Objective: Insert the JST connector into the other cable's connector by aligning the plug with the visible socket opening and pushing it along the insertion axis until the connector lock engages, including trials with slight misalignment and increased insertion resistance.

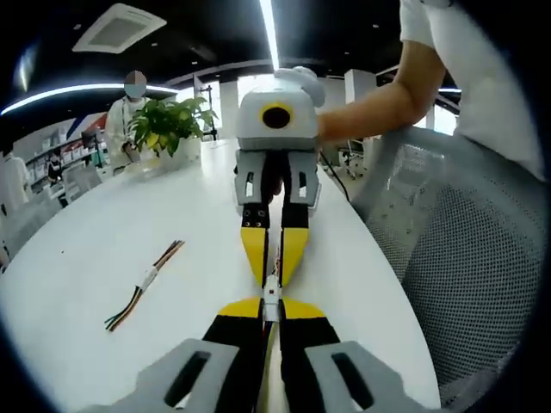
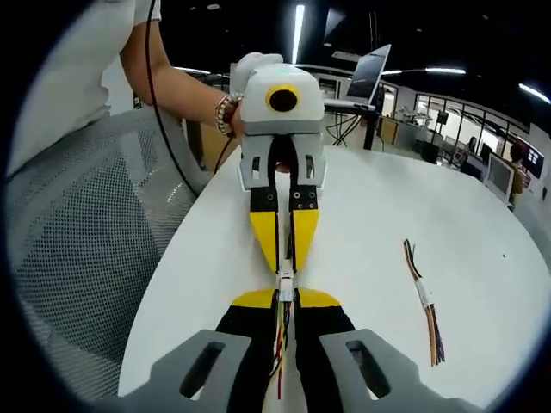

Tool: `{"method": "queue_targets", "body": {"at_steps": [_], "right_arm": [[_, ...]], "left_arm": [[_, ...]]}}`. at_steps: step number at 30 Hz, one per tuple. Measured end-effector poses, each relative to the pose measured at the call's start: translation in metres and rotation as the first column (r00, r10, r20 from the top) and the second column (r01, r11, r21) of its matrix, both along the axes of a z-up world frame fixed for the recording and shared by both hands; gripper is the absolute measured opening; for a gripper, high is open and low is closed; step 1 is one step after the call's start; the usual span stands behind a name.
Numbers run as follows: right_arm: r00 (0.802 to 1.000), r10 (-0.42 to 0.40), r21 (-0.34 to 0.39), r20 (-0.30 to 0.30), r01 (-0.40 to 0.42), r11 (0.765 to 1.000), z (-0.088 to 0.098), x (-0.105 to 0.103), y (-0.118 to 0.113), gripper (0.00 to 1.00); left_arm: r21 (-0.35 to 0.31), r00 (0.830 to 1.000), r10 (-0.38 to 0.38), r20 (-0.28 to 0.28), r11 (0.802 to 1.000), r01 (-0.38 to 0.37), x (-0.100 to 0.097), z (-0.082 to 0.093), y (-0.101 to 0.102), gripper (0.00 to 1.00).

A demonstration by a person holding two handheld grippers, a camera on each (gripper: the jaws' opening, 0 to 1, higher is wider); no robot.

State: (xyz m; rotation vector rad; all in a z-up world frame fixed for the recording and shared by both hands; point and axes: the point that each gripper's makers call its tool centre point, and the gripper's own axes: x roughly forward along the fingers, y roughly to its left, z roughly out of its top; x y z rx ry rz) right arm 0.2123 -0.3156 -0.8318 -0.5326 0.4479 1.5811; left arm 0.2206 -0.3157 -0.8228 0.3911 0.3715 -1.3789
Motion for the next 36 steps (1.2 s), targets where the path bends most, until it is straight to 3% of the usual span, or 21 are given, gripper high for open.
{"method": "queue_targets", "body": {"at_steps": [7, 15, 23, 31, 36], "right_arm": [[1.000, 0.005, -0.069, -0.016, -0.006, 0.998, -0.015, -0.004, -0.001, 0.04], [1.000, 0.008, -0.069, -0.022, -0.010, 0.998, -0.016, -0.006, 0.001, 0.04], [0.999, -0.041, 0.006, -0.034, 0.041, 0.999, 0.000, 0.005, -0.001, 0.04], [0.999, -0.032, 0.018, -0.016, 0.033, 0.999, 0.003, 0.005, 0.002, 0.04], [0.999, -0.047, 0.049, -0.003, 0.047, 0.998, 0.013, 0.011, 0.001, 0.04]], "left_arm": [[0.052, 1.000, -0.017, -0.014, 0.998, 0.017, -0.004, -0.016, -0.001, 0.00], [0.034, 0.999, -0.012, -0.034, 0.999, 0.013, -0.005, -0.016, -0.003, 0.00], [-0.031, 0.997, 0.048, -0.054, 0.998, -0.050, 0.006, -0.001, 0.000, 0.00], [-0.035, 0.997, 0.060, -0.053, 0.997, -0.062, 0.006, 0.003, 0.002, 0.00], [-0.077, 0.994, 0.085, -0.061, 0.993, -0.090, 0.011, 0.014, 0.003, 0.00]]}}
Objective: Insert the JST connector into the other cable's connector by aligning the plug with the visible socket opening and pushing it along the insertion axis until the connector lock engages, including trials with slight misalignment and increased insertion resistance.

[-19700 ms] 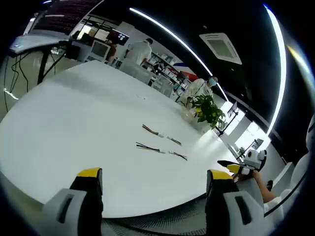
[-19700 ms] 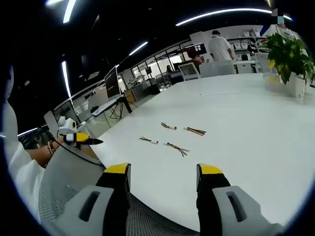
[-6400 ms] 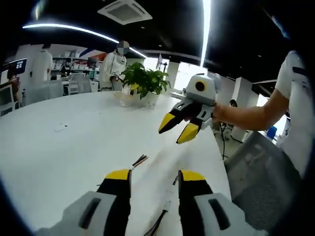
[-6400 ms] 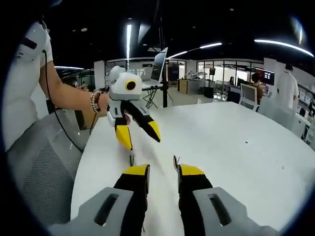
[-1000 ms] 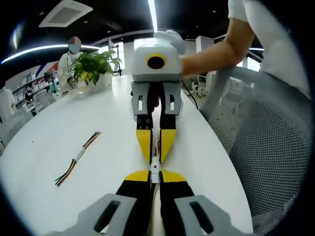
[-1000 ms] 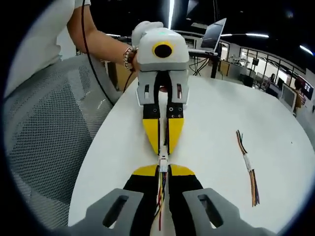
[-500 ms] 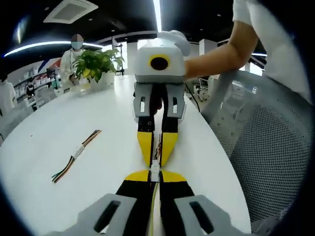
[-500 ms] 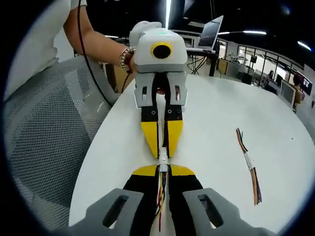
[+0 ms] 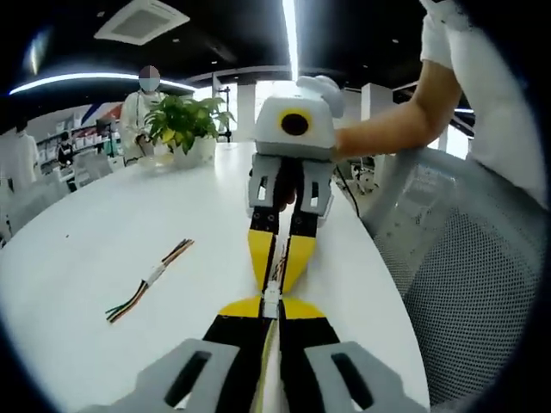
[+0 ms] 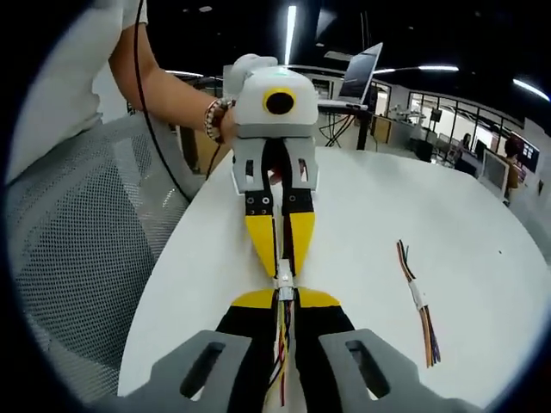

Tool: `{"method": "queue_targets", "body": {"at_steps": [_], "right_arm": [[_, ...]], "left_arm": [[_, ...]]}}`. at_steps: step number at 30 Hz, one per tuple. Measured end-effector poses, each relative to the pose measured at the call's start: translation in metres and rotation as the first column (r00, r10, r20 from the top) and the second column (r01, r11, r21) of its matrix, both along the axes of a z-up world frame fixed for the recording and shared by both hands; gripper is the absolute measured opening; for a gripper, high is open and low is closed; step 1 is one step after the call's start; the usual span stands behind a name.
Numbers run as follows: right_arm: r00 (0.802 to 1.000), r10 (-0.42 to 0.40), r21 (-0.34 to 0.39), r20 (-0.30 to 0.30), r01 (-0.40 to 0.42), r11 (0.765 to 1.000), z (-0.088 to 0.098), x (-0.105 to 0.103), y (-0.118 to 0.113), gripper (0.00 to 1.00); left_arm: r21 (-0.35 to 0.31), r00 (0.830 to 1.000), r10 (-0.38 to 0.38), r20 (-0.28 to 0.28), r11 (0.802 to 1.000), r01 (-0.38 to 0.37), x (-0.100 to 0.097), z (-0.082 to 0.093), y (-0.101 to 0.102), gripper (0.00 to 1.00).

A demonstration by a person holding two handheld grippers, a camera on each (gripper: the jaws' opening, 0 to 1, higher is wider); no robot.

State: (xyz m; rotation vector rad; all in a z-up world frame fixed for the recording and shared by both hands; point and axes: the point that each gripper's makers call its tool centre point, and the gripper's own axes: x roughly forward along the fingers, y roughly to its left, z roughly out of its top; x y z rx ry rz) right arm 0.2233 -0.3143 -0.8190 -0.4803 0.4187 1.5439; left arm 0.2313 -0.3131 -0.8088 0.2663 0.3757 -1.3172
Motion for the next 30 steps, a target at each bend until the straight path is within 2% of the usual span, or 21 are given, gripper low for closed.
{"method": "queue_targets", "body": {"at_steps": [2, 10, 13, 14, 15, 16, 17, 18, 19, 21, 24, 27, 30], "right_arm": [[1.000, -0.010, 0.020, -0.004, 0.010, 1.000, 0.004, 0.002, 0.001, 0.03], [1.000, -0.008, 0.016, 0.014, 0.008, 1.000, 0.008, 0.001, 0.003, 0.03], [1.000, -0.013, 0.023, 0.014, 0.013, 1.000, 0.010, 0.001, 0.001, 0.03], [1.000, -0.016, 0.024, 0.013, 0.016, 1.000, 0.010, 0.001, 0.001, 0.03], [1.000, 0.001, 0.062, 0.000, -0.001, 0.998, 0.015, -0.003, 0.007, 0.03], [0.999, 0.010, 0.134, -0.052, -0.003, 0.991, 0.027, -0.011, 0.018, 0.03], [1.000, 0.018, 0.078, -0.002, -0.018, 0.997, 0.022, -0.008, 0.016, 0.03], [0.995, 0.027, 0.003, 0.100, -0.027, 1.000, 0.015, 0.000, 0.014, 0.03], [0.998, 0.011, 0.021, 0.059, -0.012, 1.000, 0.015, -0.002, 0.016, 0.03], [0.999, 0.000, 0.055, 0.036, -0.002, 0.998, 0.018, 0.000, 0.015, 0.03], [0.999, -0.020, 0.049, 0.036, 0.018, 0.999, 0.017, 0.004, 0.008, 0.03], [0.999, -0.031, 0.052, 0.035, 0.029, 0.998, 0.019, 0.006, 0.007, 0.03], [0.999, -0.034, 0.048, 0.038, 0.032, 0.998, 0.018, 0.007, 0.005, 0.03]], "left_arm": [[-0.009, 1.000, 0.010, 0.000, 1.000, -0.010, 0.000, 0.004, 0.000, 0.00], [-0.006, 1.000, 0.011, 0.018, 1.000, -0.010, -0.003, 0.010, -0.001, 0.00], [-0.031, 1.000, 0.016, 0.019, 0.999, -0.015, -0.002, 0.015, -0.003, 0.00], [-0.060, 1.000, 0.020, 0.015, 0.998, -0.019, -0.002, 0.020, -0.005, 0.00], [-0.165, 0.999, 0.047, -0.012, 0.985, -0.049, 0.002, 0.035, -0.011, 0.00], [-0.241, 0.999, 0.032, -0.016, 0.970, -0.035, 0.001, 0.049, -0.020, 0.00], [-0.151, 0.997, 0.033, 0.073, 0.988, -0.021, 0.009, 0.044, -0.015, 0.00], [-0.060, 0.994, 0.051, 0.094, 0.997, -0.046, 0.016, 0.036, -0.008, 0.00], [-0.055, 0.994, 0.061, 0.086, 0.997, -0.057, 0.017, 0.035, -0.008, 0.00], [-0.121, 0.996, 0.068, 0.055, 0.991, -0.061, 0.013, 0.038, -0.009, 0.00], [-0.049, 0.997, 0.053, 0.057, 0.998, -0.050, 0.005, 0.022, -0.003, 0.00], [-0.050, 0.998, 0.058, 0.035, 0.997, -0.057, 0.005, 0.019, -0.004, 0.00], [-0.053, 0.997, 0.072, 0.036, 0.996, -0.070, 0.006, 0.019, -0.003, 0.00]]}}
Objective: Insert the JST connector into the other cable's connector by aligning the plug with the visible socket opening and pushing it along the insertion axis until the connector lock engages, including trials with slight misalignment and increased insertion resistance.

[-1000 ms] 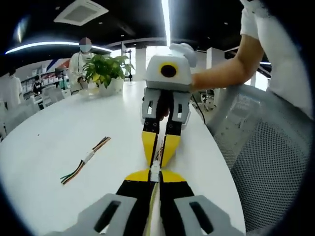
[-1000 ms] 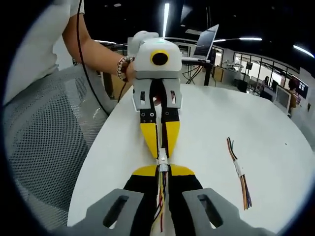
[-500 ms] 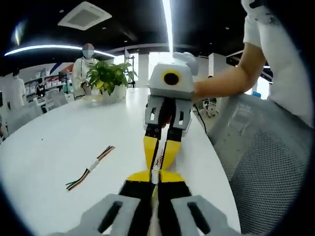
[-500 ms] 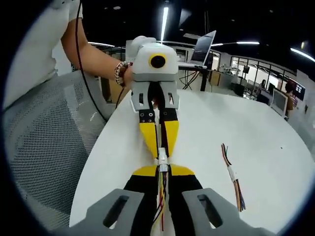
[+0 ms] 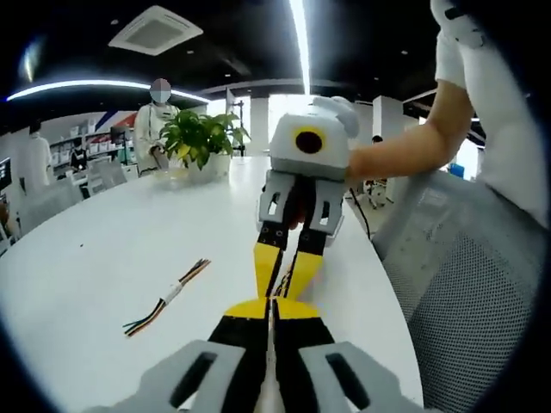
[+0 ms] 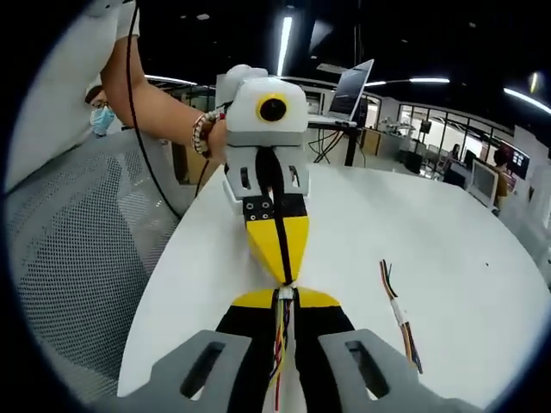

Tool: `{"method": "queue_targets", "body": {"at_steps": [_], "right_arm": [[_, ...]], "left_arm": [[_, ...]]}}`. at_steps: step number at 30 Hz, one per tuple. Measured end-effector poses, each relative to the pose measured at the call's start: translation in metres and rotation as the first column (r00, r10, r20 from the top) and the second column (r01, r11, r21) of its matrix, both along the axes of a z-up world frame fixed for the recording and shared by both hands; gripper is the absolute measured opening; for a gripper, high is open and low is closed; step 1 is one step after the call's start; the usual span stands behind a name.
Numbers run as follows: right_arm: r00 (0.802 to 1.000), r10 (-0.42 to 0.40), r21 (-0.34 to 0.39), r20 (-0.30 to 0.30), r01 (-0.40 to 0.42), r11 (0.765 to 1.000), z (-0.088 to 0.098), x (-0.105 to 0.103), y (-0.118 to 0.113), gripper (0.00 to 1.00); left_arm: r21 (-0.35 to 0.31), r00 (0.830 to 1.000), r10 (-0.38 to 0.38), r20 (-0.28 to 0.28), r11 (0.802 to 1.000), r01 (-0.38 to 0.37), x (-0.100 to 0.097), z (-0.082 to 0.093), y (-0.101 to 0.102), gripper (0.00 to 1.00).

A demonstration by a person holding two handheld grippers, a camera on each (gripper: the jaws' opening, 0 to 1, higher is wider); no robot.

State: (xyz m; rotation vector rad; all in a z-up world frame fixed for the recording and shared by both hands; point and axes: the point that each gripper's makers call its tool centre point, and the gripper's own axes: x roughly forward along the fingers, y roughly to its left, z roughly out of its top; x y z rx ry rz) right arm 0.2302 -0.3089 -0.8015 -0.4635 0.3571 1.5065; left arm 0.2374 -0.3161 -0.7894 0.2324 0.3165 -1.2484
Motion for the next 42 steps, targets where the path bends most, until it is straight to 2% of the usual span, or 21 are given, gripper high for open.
{"method": "queue_targets", "body": {"at_steps": [5, 15, 25, 30, 42], "right_arm": [[1.000, -0.015, -0.007, 0.005, 0.015, 1.000, -0.001, 0.004, -0.003, 0.03], [0.999, -0.035, 0.000, 0.007, 0.035, 0.999, 0.001, 0.007, -0.006, 0.04], [1.000, 0.012, -0.001, 0.014, -0.012, 1.000, 0.001, -0.002, -0.004, 0.04], [1.000, 0.022, -0.015, 0.019, -0.022, 1.000, -0.001, -0.003, -0.005, 0.04], [1.000, 0.025, -0.006, 0.017, -0.025, 1.000, 0.002, -0.003, -0.005, 0.03]], "left_arm": [[0.006, 1.000, 0.008, -0.007, 1.000, -0.008, -0.002, -0.001, 0.004, 0.01], [0.043, 0.999, 0.036, 0.007, 0.998, -0.036, 0.005, -0.004, 0.013, 0.11], [0.102, 1.000, 0.023, 0.009, 0.995, -0.024, 0.002, -0.014, 0.017, 0.07], [0.078, 1.000, -0.002, -0.016, 0.997, 0.003, -0.004, -0.012, 0.012, 0.02], [0.065, 1.000, -0.019, -0.003, 0.998, 0.019, -0.003, -0.005, 0.010, 0.00]]}}
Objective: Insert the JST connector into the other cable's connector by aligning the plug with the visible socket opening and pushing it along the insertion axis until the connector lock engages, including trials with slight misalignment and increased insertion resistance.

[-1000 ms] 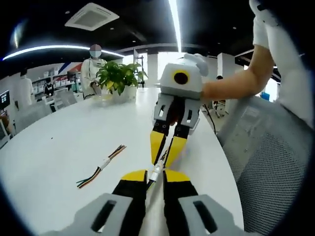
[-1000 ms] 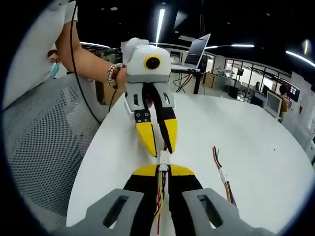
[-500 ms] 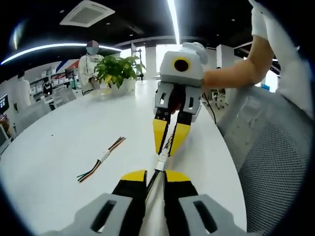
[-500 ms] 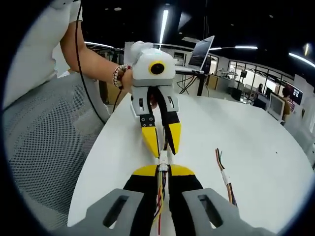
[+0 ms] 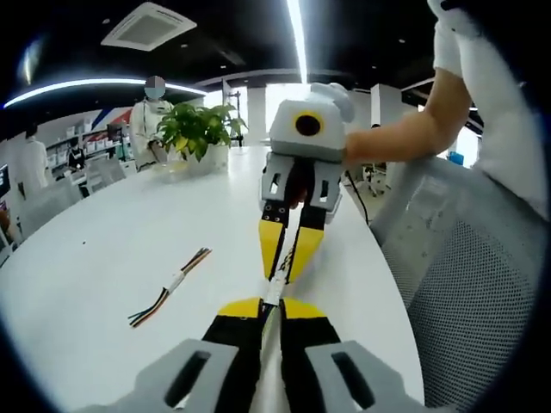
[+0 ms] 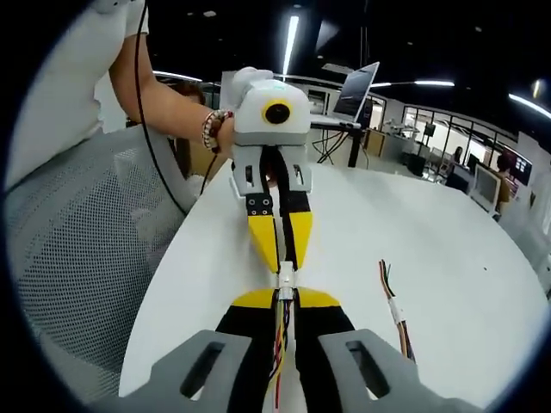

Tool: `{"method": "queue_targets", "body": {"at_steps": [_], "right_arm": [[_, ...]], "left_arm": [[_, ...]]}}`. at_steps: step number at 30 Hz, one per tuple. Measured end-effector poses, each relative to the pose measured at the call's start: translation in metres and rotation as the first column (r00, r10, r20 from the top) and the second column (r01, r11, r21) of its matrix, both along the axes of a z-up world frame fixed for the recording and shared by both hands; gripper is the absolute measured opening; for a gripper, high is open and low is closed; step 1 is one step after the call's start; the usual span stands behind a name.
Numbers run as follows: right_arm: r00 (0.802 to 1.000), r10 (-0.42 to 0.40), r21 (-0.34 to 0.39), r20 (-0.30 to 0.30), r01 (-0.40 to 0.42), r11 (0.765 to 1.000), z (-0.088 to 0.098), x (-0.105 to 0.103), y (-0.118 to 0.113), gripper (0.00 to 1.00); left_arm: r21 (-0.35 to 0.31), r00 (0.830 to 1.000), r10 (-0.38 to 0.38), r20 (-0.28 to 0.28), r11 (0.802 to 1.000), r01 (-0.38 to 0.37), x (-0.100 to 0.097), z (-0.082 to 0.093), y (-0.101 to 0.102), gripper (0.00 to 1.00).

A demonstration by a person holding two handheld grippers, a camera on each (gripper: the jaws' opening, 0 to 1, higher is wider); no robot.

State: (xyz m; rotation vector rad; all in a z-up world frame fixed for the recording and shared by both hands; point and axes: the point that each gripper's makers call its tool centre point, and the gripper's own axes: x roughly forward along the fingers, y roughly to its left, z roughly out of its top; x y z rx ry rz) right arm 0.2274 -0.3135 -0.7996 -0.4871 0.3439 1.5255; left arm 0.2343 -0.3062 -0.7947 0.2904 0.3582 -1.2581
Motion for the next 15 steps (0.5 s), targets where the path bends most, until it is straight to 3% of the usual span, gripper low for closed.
{"method": "queue_targets", "body": {"at_steps": [15], "right_arm": [[1.000, 0.012, -0.012, 0.006, -0.012, 1.000, -0.0009, -0.0023, 0.0007, 0.03]], "left_arm": [[0.003, 1.000, -0.020, 0.002, 1.000, 0.020, 0.0000, 0.0001, -0.0042, 0.00]]}}
